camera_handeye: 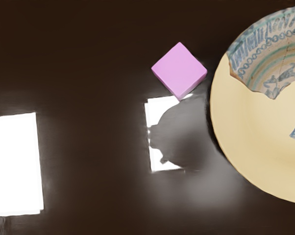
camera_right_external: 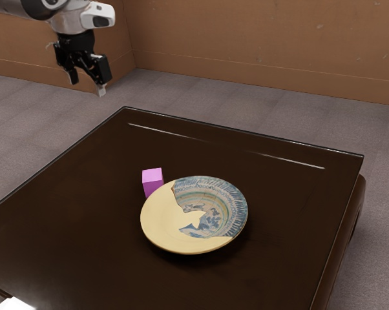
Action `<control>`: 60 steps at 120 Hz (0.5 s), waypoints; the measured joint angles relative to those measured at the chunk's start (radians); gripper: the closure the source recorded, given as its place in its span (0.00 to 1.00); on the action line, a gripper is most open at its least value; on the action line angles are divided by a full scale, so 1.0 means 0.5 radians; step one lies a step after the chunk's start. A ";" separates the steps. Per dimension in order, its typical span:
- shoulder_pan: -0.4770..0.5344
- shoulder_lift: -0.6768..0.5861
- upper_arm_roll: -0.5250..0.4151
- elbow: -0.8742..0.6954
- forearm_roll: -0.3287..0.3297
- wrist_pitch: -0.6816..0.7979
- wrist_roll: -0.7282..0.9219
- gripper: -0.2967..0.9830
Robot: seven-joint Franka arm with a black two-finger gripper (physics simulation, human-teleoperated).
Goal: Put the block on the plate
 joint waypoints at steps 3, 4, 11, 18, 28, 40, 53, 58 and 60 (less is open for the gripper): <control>-0.010 0.003 0.002 0.002 -0.008 -0.013 0.005 0.23; -0.013 0.005 0.003 0.001 -0.013 -0.016 0.007 0.23; -0.008 0.051 0.008 -0.048 -0.041 0.000 0.039 0.23; 0.032 0.099 0.007 -0.204 -0.061 0.098 0.092 0.23; 0.076 0.185 0.004 -0.389 -0.072 0.285 0.186 0.23; 0.043 0.267 -0.018 -0.502 -0.085 0.482 0.325 0.23; -0.004 0.399 -0.032 -0.516 -0.103 0.645 0.484 0.23; 0.001 0.430 -0.037 -0.513 -0.111 0.690 0.547 0.23; 0.012 0.437 -0.047 -0.513 -0.114 0.707 0.574 0.23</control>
